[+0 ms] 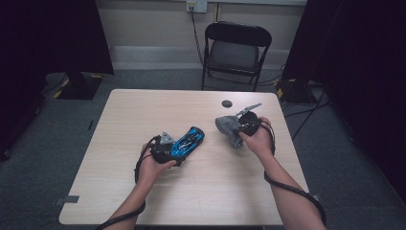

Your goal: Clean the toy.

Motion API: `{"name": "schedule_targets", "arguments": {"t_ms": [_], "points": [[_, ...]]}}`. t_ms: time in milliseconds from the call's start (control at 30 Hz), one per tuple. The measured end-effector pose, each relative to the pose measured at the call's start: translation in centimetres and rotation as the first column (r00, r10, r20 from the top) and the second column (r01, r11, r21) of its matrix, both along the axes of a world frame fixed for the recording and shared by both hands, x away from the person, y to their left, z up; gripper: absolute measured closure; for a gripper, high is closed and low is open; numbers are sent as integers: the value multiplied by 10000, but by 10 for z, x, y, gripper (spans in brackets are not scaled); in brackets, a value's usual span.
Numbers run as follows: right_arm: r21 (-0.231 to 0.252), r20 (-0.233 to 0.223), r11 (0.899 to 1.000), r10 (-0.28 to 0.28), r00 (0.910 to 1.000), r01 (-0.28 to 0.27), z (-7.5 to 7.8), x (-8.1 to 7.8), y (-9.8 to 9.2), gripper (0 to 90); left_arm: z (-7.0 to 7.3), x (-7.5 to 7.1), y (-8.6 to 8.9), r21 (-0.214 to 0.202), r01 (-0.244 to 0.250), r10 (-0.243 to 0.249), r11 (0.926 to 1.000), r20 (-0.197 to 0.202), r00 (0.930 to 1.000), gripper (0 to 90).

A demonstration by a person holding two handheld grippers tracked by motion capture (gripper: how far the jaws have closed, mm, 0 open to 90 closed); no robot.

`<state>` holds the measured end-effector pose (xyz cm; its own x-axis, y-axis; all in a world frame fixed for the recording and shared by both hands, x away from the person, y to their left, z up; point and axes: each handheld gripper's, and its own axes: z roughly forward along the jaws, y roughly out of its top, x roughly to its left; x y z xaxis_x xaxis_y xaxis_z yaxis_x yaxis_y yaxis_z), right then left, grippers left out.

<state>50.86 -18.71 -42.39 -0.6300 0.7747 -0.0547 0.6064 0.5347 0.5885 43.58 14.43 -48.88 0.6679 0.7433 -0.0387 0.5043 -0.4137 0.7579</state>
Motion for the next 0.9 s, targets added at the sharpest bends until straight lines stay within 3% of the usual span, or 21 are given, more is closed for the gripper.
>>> {"name": "schedule_targets", "arguments": {"t_ms": [267, 400, 700, 800, 900], "points": [[220, 65, 9997, 116, 9999, -117, -1, -9, 2, 798, 26, 6, -3, -222, -9, 16, 9998, 354, 9994, 220], [68, 39, 9997, 252, 9997, -252, -6, -14, 7, 798, 22, 18, -11, -121, -70, 72, 9999, 189, 9998, 326], [183, -132, 9995, 263, 9996, -261, -20, -21, 7, 797, 15, 31, -29, 179, 188, -194, 9997, 307, 9993, 427], [206, -172, 9995, 255, 9995, -252, -21, -22, 7, 797, 15, 33, -33, 60, 298, -300, 9995, 339, 9990, 444], [250, -201, 9995, 222, 9996, -217, -23, -22, 7, 796, 14, 34, -35, 349, 206, -218, 9992, 357, 9991, 453]]}}
